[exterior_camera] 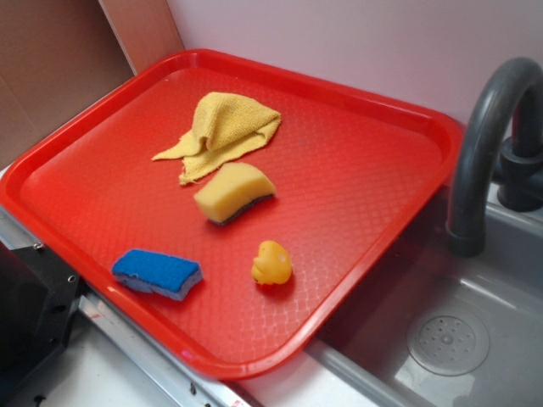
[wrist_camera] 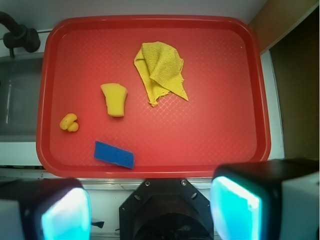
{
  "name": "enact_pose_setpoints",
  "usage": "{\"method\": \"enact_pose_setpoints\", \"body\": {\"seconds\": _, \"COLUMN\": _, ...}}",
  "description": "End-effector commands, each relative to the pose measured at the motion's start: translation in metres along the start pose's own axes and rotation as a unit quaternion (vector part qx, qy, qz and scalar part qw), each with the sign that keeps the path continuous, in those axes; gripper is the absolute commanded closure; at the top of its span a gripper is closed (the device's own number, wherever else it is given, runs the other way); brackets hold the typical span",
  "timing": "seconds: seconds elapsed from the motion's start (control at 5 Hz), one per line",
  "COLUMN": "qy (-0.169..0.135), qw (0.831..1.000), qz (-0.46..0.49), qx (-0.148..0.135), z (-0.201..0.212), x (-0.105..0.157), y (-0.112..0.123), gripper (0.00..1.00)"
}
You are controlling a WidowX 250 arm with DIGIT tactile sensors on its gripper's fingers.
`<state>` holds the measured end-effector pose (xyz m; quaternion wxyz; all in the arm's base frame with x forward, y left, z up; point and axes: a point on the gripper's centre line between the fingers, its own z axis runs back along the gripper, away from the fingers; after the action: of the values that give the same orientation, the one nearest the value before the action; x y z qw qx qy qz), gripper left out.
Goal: Grab the yellow duck.
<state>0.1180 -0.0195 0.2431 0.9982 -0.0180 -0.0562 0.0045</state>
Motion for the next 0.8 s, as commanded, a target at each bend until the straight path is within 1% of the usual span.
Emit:
{"method": "enact_pose_setpoints", "body": {"seconds": 0.0, "qy": 0.000, "qw": 1.000, "qz": 0.000, "qx": 0.000, "z": 0.000, "x": 0.000, "y": 0.000, "gripper": 0.00}}
{"method": "enact_pose_setpoints", "body": {"seconds": 0.2, "qy": -0.016, "qw": 0.993, "qz": -0.113, "qx": 0.033, "z": -0.019, "x": 0.015, "y": -0.005, "gripper": 0.00}}
{"method": "enact_pose_setpoints", "body": {"seconds": 0.4, "qy": -0.037, "qw": 0.969, "qz": -0.239, "qx": 0.055, "z": -0.034, "x": 0.029, "y": -0.027, "gripper": 0.00}}
{"method": "enact_pose_setpoints", "body": {"seconds": 0.6, "qy": -0.055, "qw": 0.934, "qz": -0.354, "qx": 0.020, "z": -0.056, "x": 0.048, "y": -0.053, "gripper": 0.00}}
